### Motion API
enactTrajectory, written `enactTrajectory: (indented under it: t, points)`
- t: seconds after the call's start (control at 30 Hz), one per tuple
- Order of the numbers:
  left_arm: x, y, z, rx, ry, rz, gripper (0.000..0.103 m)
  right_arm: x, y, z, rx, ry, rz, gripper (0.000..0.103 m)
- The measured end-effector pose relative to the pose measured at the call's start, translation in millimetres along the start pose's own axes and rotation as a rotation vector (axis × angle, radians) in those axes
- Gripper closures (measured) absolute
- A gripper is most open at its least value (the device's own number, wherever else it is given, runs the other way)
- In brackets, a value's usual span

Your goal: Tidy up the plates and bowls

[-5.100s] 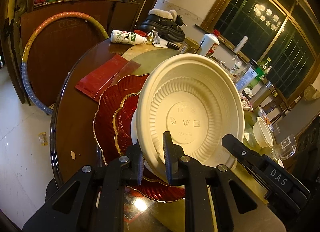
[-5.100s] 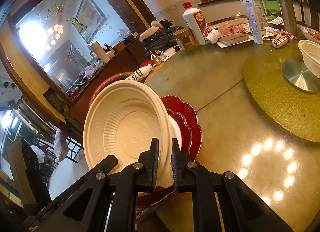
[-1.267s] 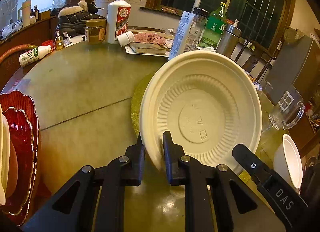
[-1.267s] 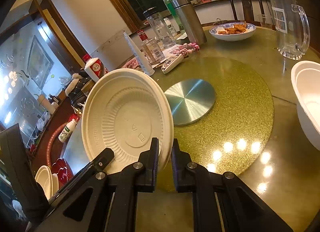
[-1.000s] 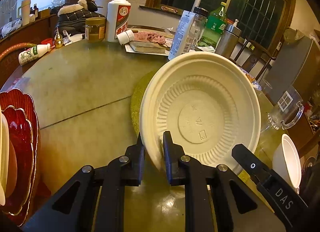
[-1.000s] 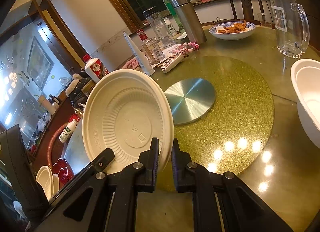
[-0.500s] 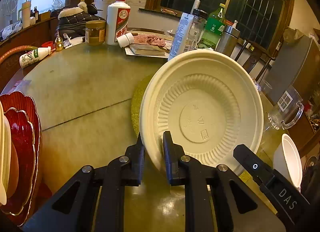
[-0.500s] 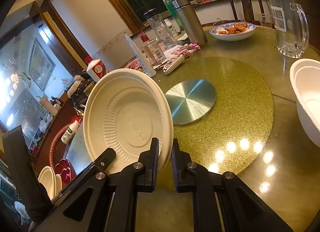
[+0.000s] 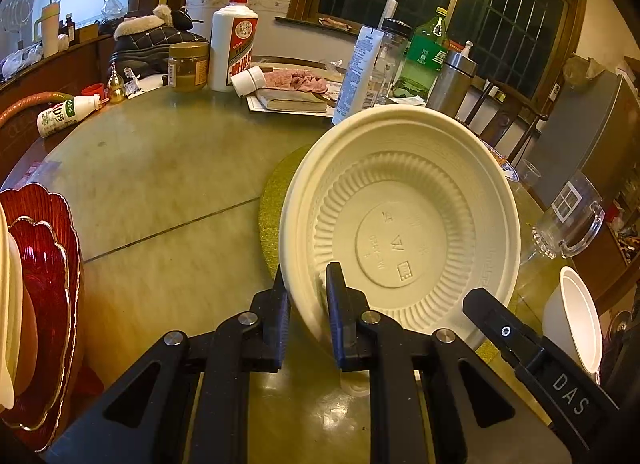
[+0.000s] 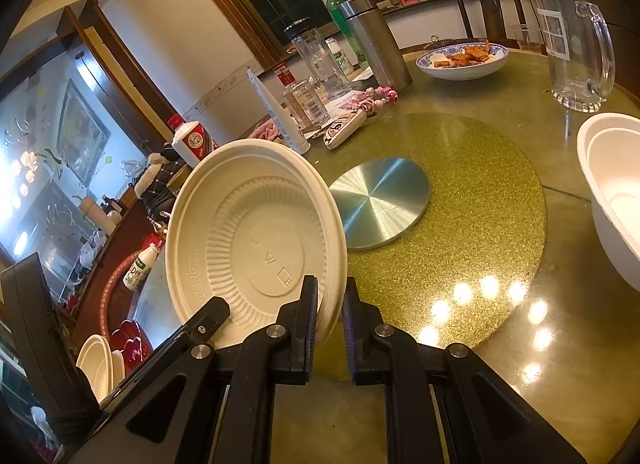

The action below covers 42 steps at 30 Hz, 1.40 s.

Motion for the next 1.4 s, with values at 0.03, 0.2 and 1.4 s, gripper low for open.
enactTrajectory:
  t: [0.03,0.2,1.4]
  points:
    - [0,0,0,0.002,0.002,0.001,0.088,0,0,0,0.001,0.000,0.000,0.092]
    - [0,-3,1,0.010,0.001,-0.005,0.088,0,-2,1,0.013,0.002,0.005,0.092]
    - [4,-25,11,0.080,0.019,0.037,0.088,-10,-18,8,0.051,-0.002,0.050,0.092]
Point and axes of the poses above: each gripper's, at about its wrist camera, not at the fingertips, and y roughly the way its jaws point, x to its right, z to its top, the point moved 8 cm from there along y, roughly the way its jaws point, and after that the axes turned 8 degrees about -y, right-handed, at the moved point
